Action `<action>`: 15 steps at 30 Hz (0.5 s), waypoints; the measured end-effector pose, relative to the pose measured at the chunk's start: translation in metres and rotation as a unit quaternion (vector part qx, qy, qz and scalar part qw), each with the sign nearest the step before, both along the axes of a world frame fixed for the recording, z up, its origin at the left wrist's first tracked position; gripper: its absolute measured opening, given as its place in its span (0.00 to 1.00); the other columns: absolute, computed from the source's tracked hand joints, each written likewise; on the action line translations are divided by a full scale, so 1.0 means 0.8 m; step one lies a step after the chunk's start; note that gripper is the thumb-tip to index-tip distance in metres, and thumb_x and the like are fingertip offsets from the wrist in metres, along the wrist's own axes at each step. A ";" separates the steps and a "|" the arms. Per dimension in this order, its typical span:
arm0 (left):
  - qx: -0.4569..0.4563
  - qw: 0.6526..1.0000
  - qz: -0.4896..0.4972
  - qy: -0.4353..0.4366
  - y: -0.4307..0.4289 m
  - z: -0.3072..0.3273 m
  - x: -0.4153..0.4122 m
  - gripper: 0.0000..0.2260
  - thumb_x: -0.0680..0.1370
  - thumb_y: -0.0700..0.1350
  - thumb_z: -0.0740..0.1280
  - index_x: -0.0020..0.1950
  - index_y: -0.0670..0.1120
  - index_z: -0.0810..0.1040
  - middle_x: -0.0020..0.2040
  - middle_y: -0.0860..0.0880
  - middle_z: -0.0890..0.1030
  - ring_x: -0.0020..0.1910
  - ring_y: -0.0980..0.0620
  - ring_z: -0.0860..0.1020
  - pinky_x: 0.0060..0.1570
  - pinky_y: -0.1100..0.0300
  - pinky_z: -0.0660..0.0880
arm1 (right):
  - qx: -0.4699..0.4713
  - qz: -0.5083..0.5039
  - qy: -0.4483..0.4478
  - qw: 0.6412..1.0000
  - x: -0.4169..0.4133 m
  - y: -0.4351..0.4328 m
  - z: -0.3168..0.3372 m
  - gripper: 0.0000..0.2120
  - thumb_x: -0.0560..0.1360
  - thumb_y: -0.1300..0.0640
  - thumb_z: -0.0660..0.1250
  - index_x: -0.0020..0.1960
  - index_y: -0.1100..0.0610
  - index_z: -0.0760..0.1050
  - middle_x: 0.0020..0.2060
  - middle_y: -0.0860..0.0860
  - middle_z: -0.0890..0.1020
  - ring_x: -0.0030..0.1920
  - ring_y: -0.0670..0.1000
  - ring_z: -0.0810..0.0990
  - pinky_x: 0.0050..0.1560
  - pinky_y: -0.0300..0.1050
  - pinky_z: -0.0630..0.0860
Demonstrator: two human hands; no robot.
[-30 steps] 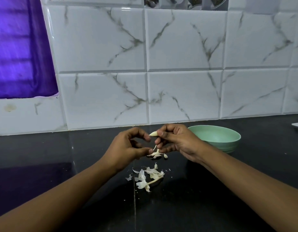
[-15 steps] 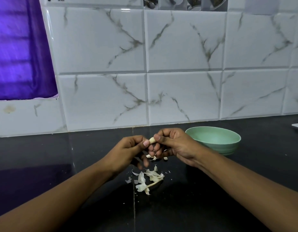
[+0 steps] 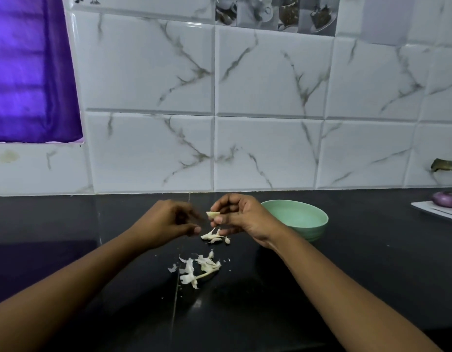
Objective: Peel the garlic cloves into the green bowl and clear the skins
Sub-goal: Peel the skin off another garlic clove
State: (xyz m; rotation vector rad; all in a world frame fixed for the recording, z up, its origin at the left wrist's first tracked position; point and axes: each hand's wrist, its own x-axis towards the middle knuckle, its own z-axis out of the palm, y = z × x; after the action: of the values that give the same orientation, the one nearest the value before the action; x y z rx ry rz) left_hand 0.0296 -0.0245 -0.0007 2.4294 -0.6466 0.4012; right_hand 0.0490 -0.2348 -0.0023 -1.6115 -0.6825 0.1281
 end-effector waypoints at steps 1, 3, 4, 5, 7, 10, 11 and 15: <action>0.041 0.999 0.034 -0.006 -0.004 0.004 0.001 0.06 0.72 0.51 0.73 0.36 0.55 0.80 0.31 0.55 0.83 0.31 0.62 0.80 0.37 0.63 0.74 | -0.032 -0.016 -0.030 0.999 -0.001 -0.002 0.003 0.10 0.72 0.71 0.68 0.45 0.57 0.76 0.38 0.52 0.82 0.38 0.46 0.83 0.38 0.40 0.81; 0.043 0.995 0.082 0.026 -0.019 0.014 0.003 0.15 0.74 0.58 0.69 0.34 0.48 0.81 0.28 0.52 0.82 0.27 0.59 0.79 0.37 0.60 0.75 | -0.096 -0.090 -0.124 0.983 0.001 -0.013 0.015 0.12 0.71 0.70 0.70 0.42 0.53 0.77 0.38 0.50 0.81 0.38 0.47 0.81 0.39 0.42 0.79; -0.009 0.995 0.082 0.064 -0.028 0.021 0.006 0.16 0.75 0.57 0.67 0.37 0.46 0.82 0.30 0.49 0.83 0.28 0.55 0.80 0.37 0.60 0.76 | -0.113 -0.136 -0.167 0.970 0.004 -0.021 0.022 0.13 0.70 0.69 0.71 0.41 0.50 0.77 0.37 0.50 0.81 0.38 0.48 0.80 0.39 0.44 0.79; -0.078 0.989 0.074 0.104 -0.042 0.028 0.010 0.16 0.77 0.56 0.66 0.41 0.44 0.82 0.35 0.47 0.84 0.30 0.52 0.81 0.35 0.60 0.76 | -0.114 -0.178 -0.197 0.957 0.006 -0.033 0.030 0.14 0.70 0.68 0.72 0.39 0.49 0.77 0.37 0.49 0.82 0.37 0.48 0.79 0.38 0.45 0.78; -0.179 0.969 0.072 0.154 -0.072 0.039 0.028 0.13 0.79 0.52 0.65 0.51 0.42 0.79 0.45 0.46 0.84 0.31 0.49 0.81 0.30 0.62 0.75 | -0.098 -0.234 -0.229 0.940 0.009 -0.061 0.042 0.13 0.70 0.67 0.72 0.39 0.48 0.78 0.36 0.48 0.82 0.35 0.46 0.79 0.39 0.45 0.79; -0.223 0.941 0.074 0.243 -0.129 0.039 0.055 0.15 0.78 0.51 0.67 0.58 0.42 0.74 0.51 0.46 0.78 0.27 0.51 0.79 0.26 0.64 0.73 | -0.063 -0.281 -0.204 0.936 0.015 -0.105 0.049 0.10 0.71 0.68 0.71 0.41 0.54 0.80 0.39 0.51 0.83 0.37 0.45 0.79 0.41 0.44 0.82; -0.228 0.928 0.076 0.284 -0.149 0.033 0.062 0.17 0.78 0.51 0.67 0.59 0.41 0.72 0.50 0.45 0.77 0.27 0.51 0.79 0.25 0.63 0.72 | -0.059 -0.290 -0.187 0.937 0.017 -0.118 0.049 0.09 0.71 0.69 0.70 0.43 0.56 0.80 0.39 0.52 0.83 0.38 0.47 0.80 0.43 0.43 0.82; -0.232 0.889 0.059 0.390 -0.201 0.004 0.075 0.10 0.81 0.45 0.61 0.57 0.40 0.68 0.39 0.45 0.72 0.25 0.53 0.76 0.27 0.60 0.74 | -0.108 -0.305 -0.151 0.934 0.019 -0.145 0.047 0.09 0.71 0.67 0.70 0.44 0.54 0.81 0.37 0.53 0.83 0.39 0.49 0.81 0.43 0.41 0.81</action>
State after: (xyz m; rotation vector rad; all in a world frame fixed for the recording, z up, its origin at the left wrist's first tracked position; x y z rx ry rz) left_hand 0.0899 -0.1855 0.0024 1.9254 -0.0293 -0.3504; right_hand 0.0640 -0.3506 0.0352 -2.0096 -0.3742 -0.5271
